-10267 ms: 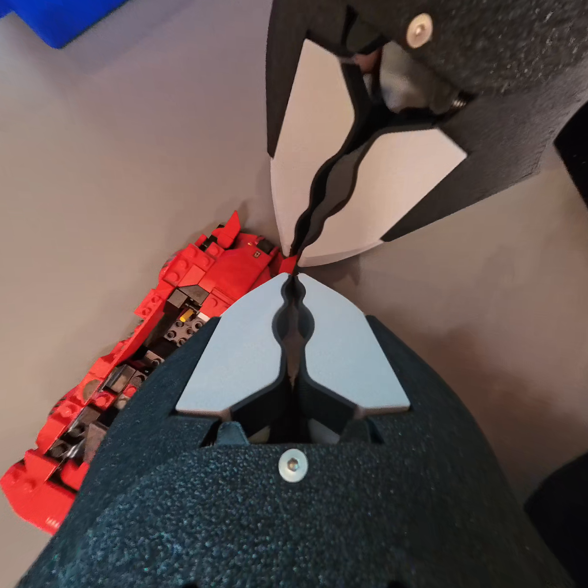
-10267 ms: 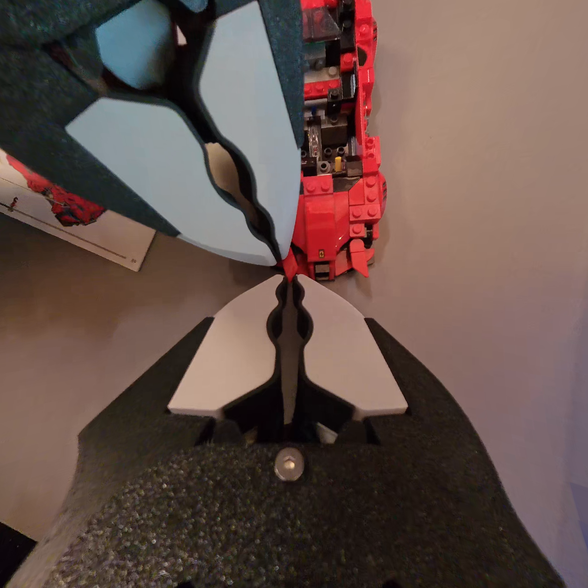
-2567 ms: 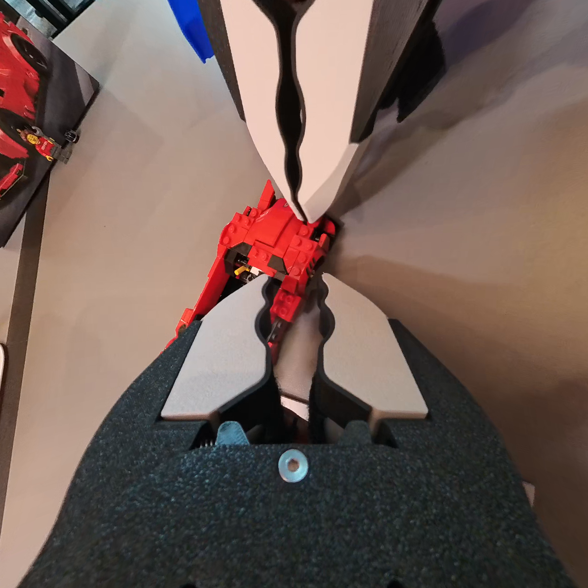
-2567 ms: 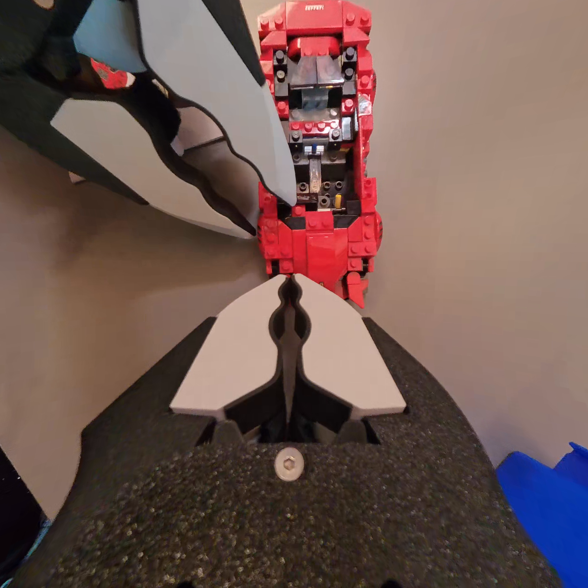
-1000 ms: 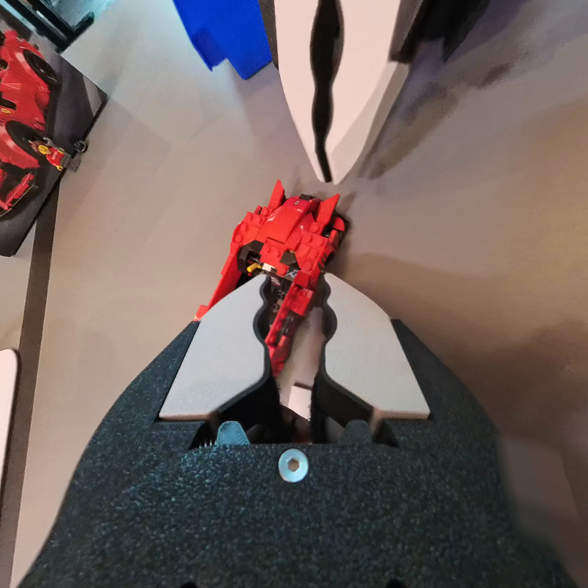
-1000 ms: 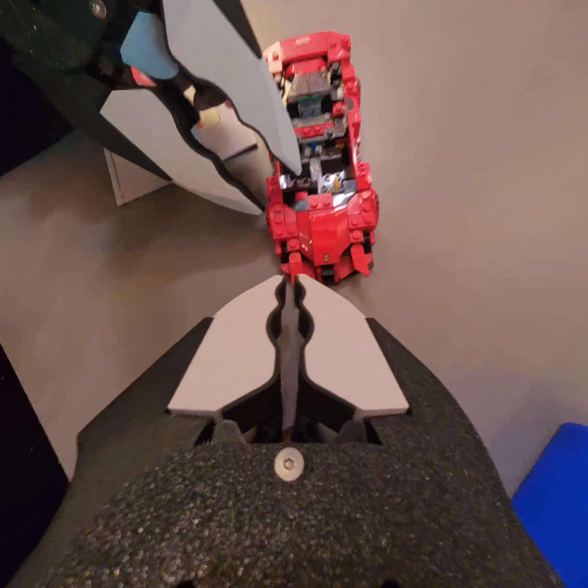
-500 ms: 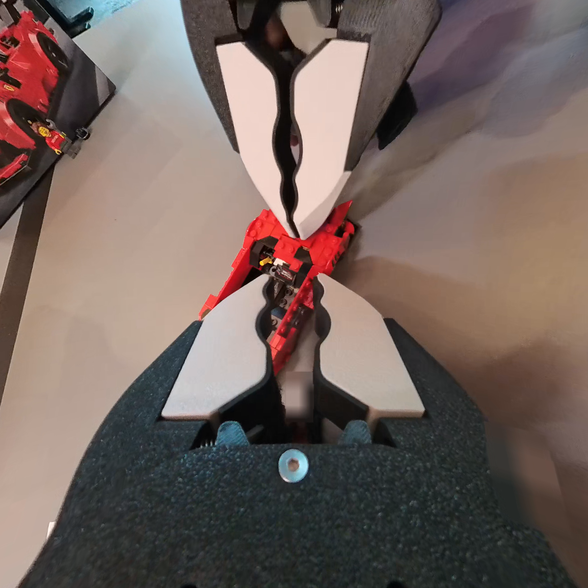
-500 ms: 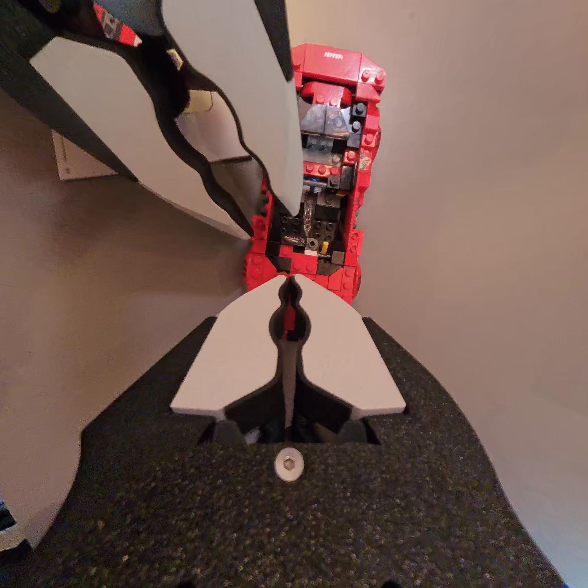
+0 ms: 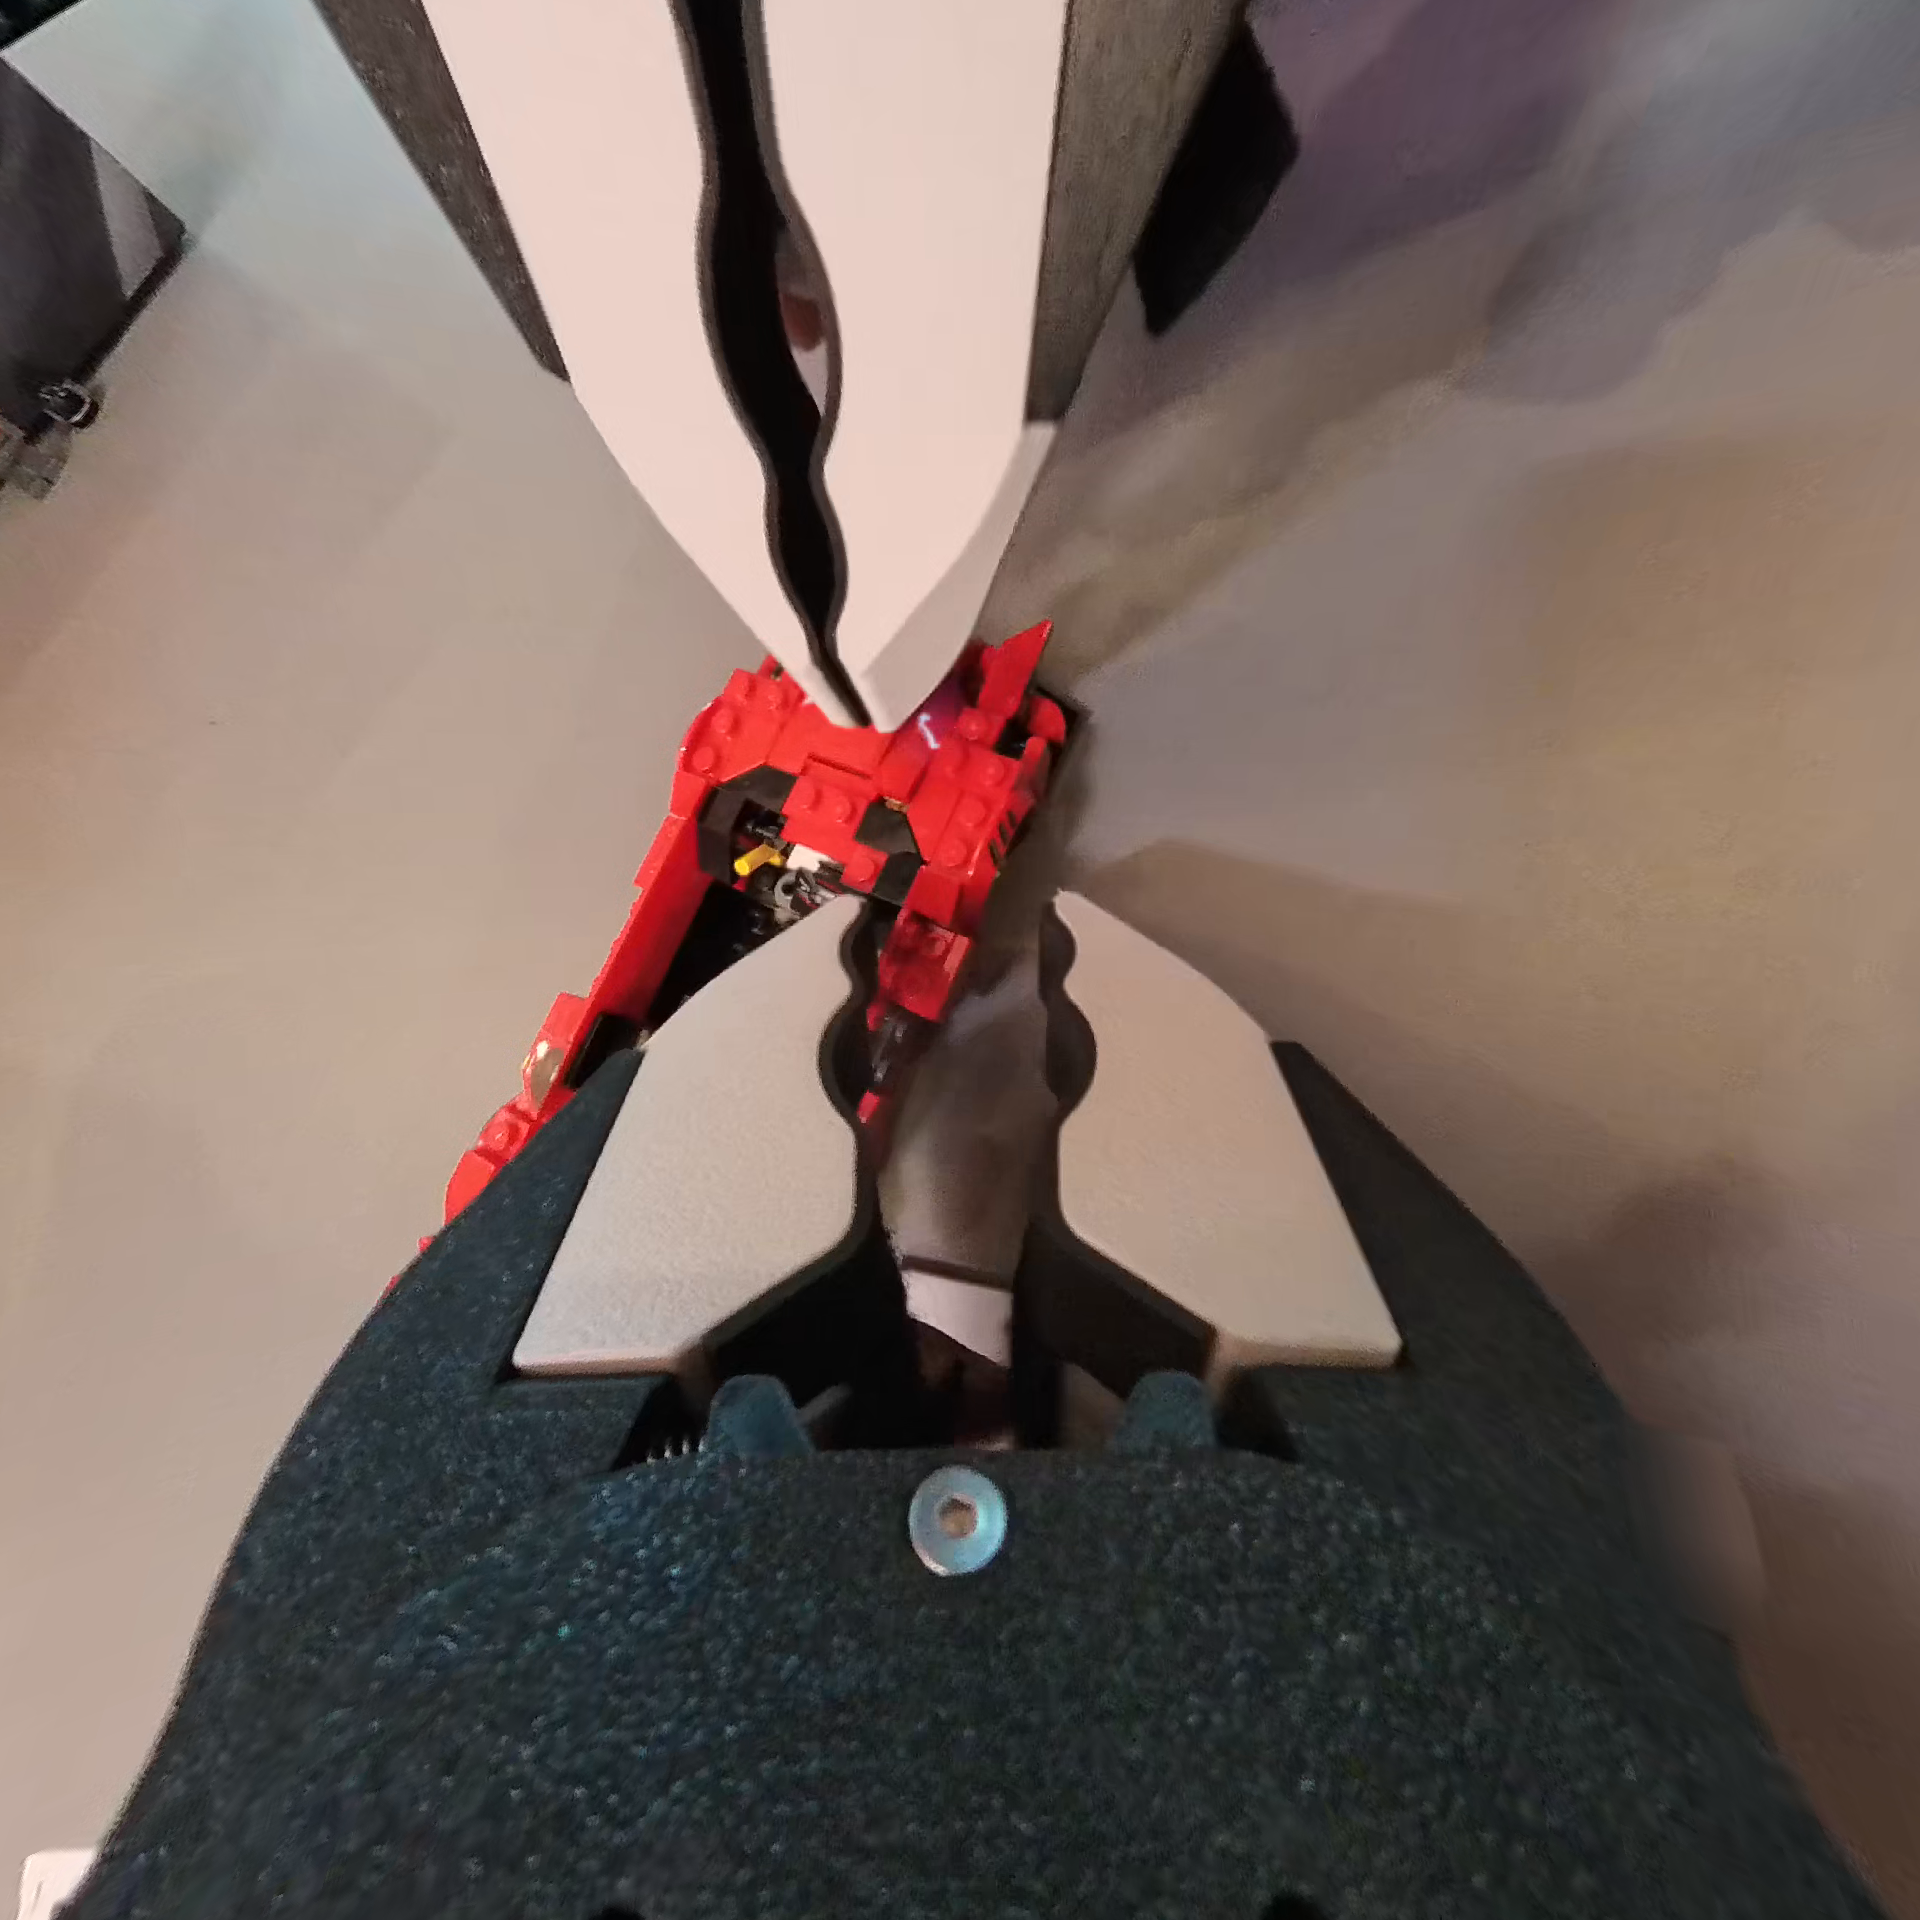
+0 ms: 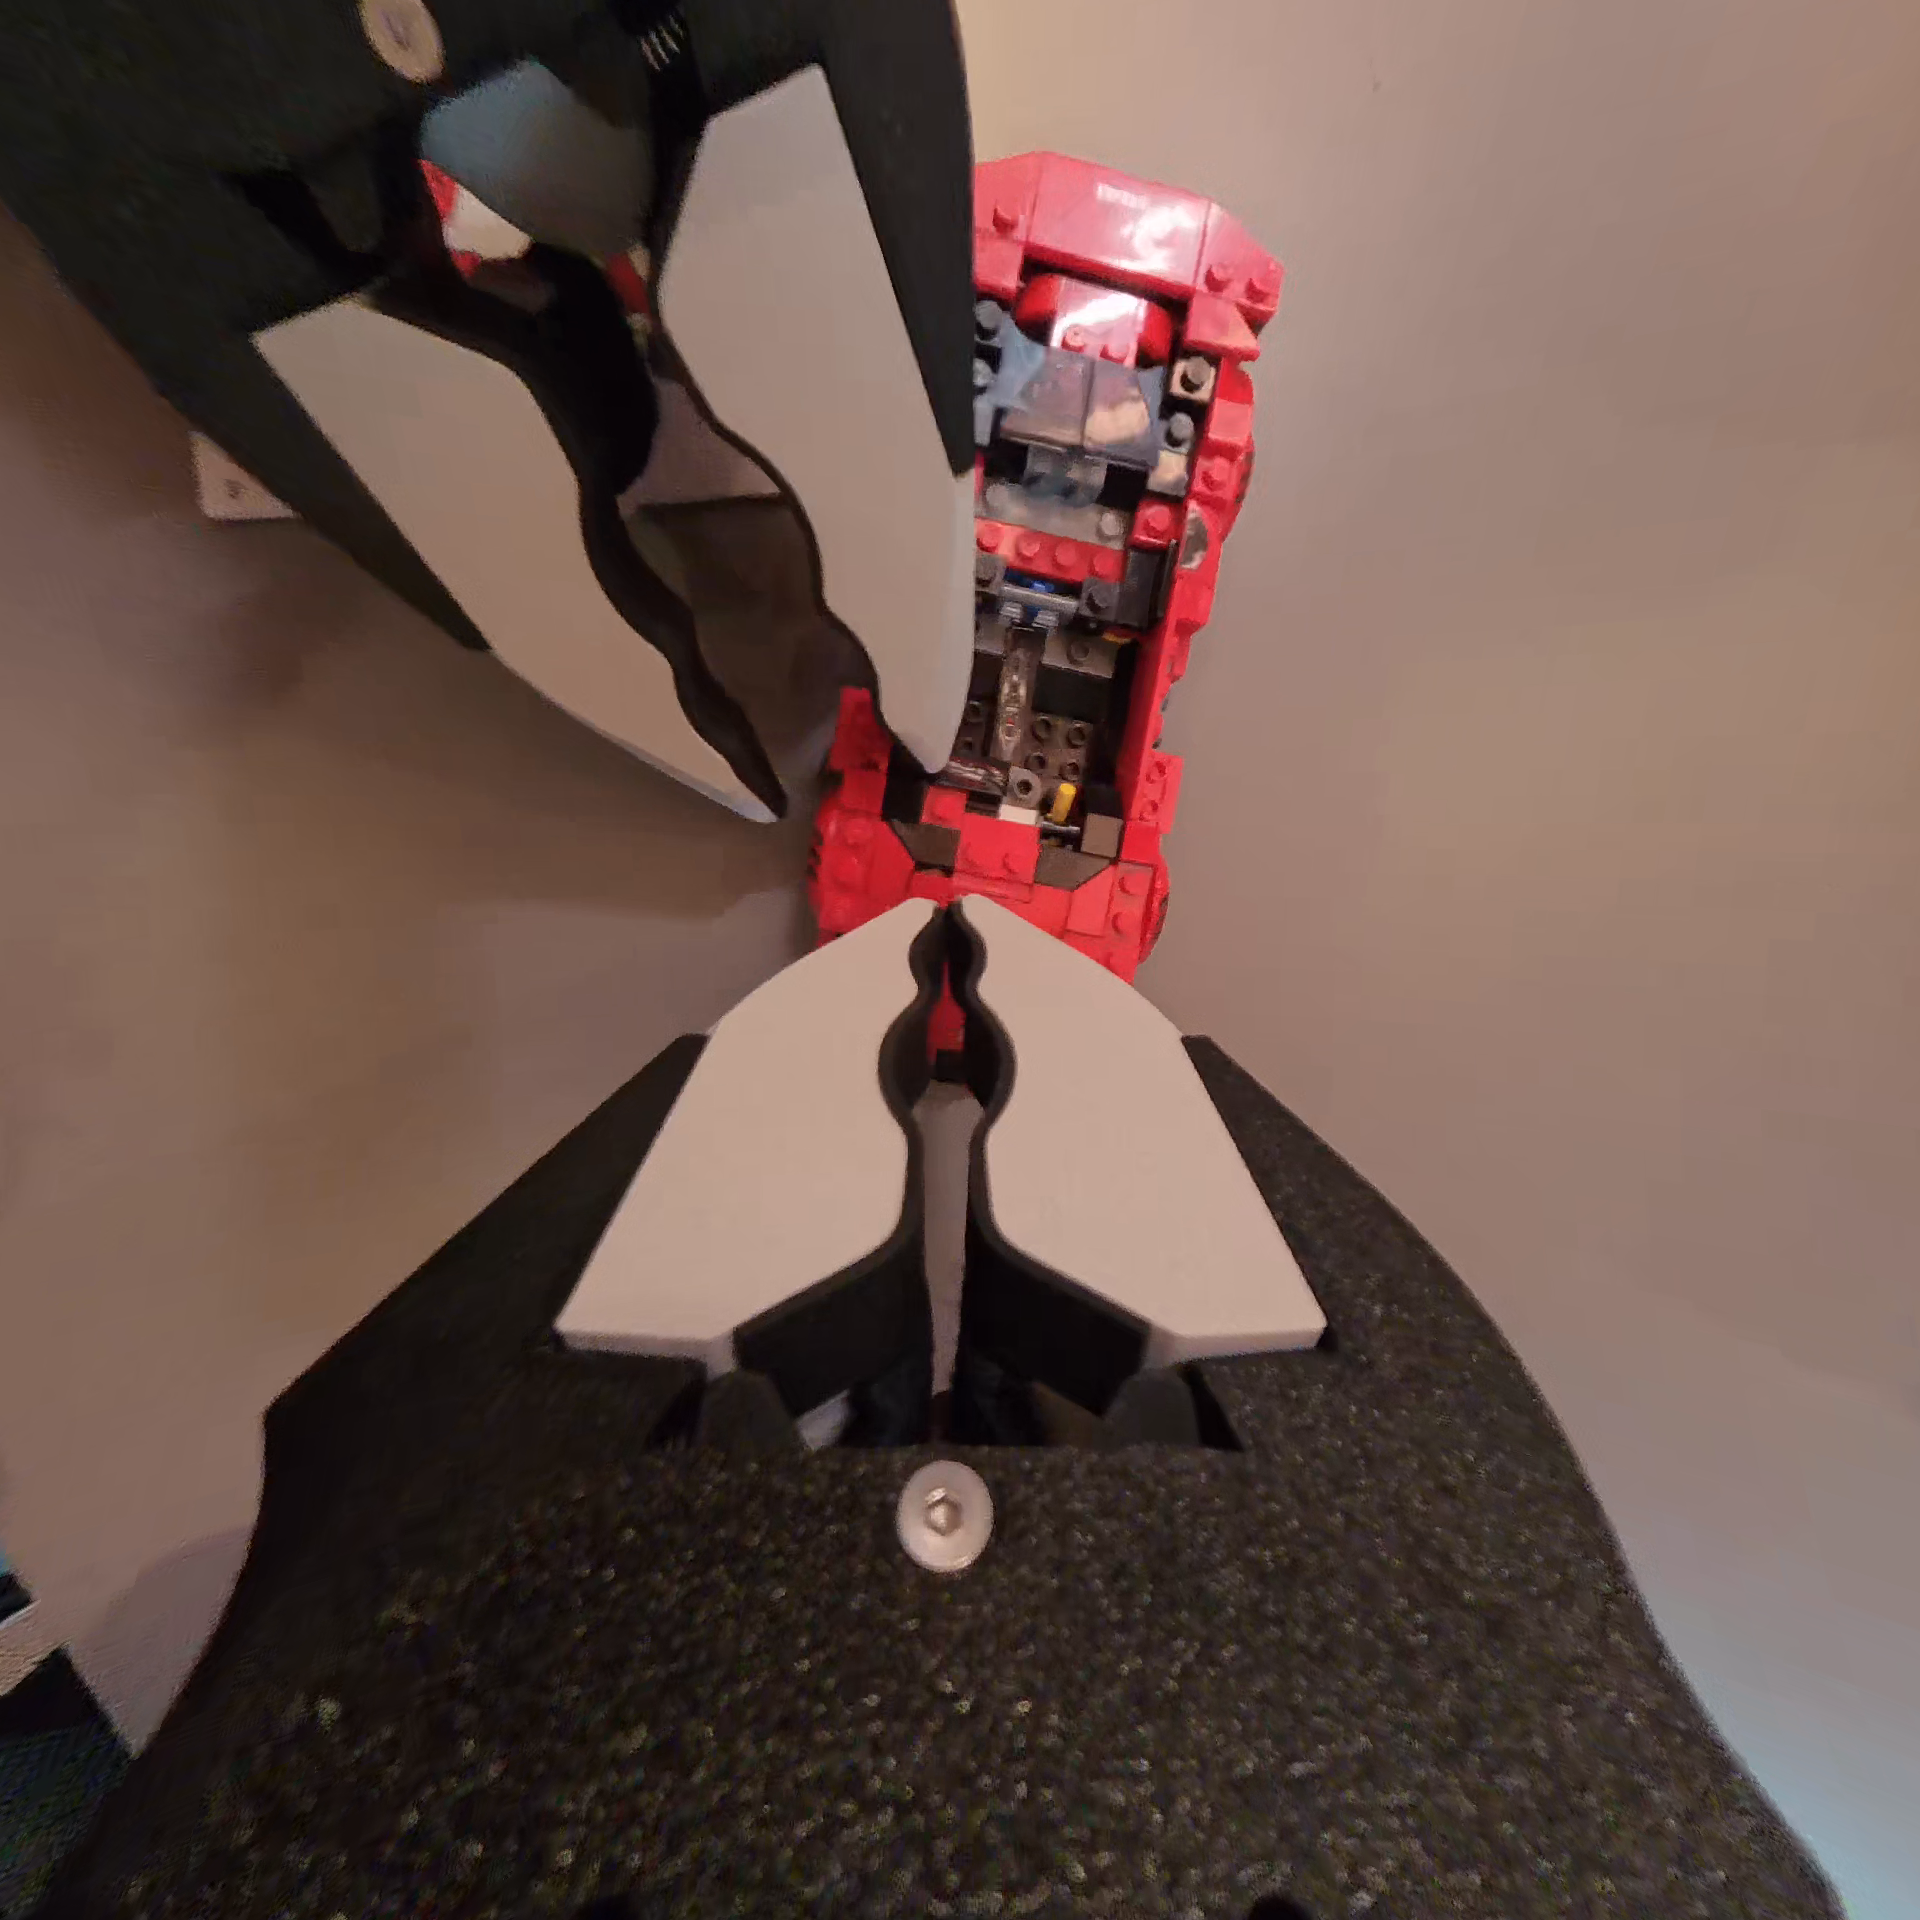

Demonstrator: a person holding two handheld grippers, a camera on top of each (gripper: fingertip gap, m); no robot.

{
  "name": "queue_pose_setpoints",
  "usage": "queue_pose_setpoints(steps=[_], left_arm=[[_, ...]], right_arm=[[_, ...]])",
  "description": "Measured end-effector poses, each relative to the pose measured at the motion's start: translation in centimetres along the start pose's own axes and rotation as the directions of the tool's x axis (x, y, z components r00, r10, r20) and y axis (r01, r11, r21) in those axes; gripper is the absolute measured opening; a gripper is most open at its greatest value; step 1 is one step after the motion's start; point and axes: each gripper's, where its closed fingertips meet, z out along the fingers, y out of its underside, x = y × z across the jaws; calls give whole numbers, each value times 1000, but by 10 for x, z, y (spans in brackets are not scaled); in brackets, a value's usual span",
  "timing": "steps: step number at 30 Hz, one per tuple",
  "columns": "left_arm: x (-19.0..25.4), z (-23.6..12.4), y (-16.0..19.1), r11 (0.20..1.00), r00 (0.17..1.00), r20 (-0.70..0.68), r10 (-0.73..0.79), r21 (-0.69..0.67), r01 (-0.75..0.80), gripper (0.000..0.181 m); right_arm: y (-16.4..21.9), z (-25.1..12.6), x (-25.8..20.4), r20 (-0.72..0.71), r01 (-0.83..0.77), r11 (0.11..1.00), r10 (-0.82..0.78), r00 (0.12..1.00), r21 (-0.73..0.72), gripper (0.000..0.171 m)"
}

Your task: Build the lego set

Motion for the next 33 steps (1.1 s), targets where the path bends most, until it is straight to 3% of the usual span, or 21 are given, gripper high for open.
queue_pose_setpoints(steps=[1, 16, 24, 33], left_arm=[[2, 0, -1, 1000, 1000, -11, 0, 4, 0, 32], [6, 3, -4, 1000, 998, -60, -8, 23, 10, 46], [8, 3, -3, 1000, 998, -71, 2, 21, 0, 44], [7, 3, -5, 1000, 997, -70, 10, 27, -8, 42]], right_arm=[[-1, -2, -3, 26, -1, 1000, 0, 1000, 17, 0], [5, 11, 2, 122, -70, 998, 70, 990, -3, 0], [6, 12, 3, 152, -97, 992, 108, 982, -78, 0], [5, 13, 1, 181, -221, 952, 260, 948, -212, 0]])
